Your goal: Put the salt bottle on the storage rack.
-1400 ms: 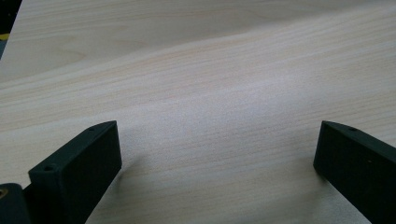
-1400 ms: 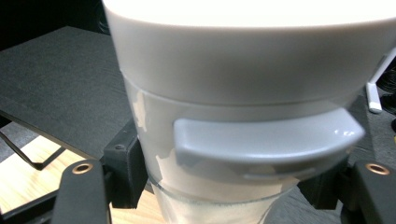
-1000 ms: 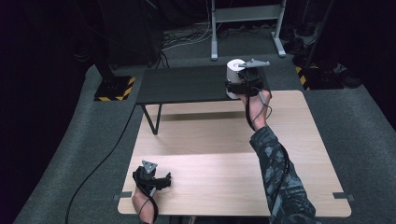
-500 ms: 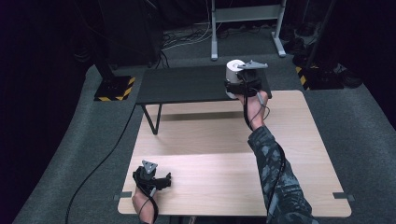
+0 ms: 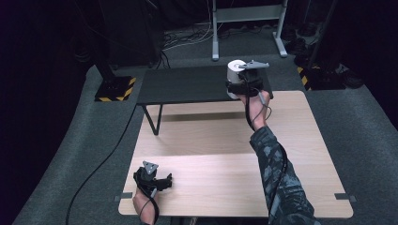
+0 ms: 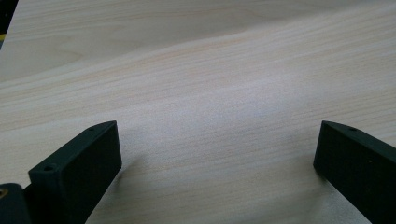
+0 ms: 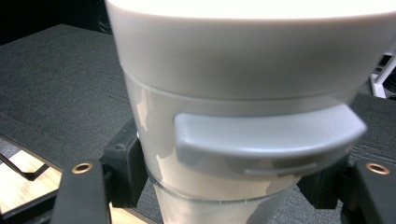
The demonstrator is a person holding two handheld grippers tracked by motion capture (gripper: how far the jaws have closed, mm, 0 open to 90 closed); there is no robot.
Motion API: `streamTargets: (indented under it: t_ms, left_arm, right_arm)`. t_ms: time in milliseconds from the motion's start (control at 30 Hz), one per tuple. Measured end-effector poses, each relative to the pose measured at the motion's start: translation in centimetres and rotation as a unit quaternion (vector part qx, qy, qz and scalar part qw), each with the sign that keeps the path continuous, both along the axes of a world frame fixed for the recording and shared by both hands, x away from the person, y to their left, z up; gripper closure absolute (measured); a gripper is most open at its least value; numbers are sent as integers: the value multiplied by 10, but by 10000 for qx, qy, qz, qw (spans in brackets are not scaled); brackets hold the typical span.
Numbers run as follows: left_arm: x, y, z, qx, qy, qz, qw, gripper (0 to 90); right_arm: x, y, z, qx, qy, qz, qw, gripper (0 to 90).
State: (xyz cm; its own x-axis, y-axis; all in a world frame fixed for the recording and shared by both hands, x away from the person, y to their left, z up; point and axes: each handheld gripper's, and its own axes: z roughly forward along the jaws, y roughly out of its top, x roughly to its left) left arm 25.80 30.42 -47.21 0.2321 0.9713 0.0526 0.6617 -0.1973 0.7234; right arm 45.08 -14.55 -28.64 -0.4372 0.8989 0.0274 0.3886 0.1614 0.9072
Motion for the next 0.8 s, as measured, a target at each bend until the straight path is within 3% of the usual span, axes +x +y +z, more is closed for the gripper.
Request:
streamTargets:
  t_ms: [167,233,300,433,633,767,800]
  left_arm:
    - [0,1,0,-11,7,-5,10000,3]
    - [0,1,0,-9,8,-7,10000,3]
    - [0,1,0,-10,7,-8,10000,3]
    - [0,1,0,-12,10,-13,10000,3]
    - [1,1,0,-20,21,-12,10000,3]
    - [1,1,0,-29,28,-10,10000,3]
    - [1,1,0,-29,28,-10,10000,3]
  right_arm:
    - [1,-1,2,1,42,30,10000,278]
    - [2,-4,1,63,73,73,9999,88]
    - [-1,-2,3,-57,58,36,10000,0]
    - [-2,-7,6,-144,205,250,9994,0]
    - [-24,-21,5,-212,207,282,9992,0]
    - [-56,-43,-10,-266,100,262,9993,0]
    - [-56,-43,-10,-266,100,262,9993,0]
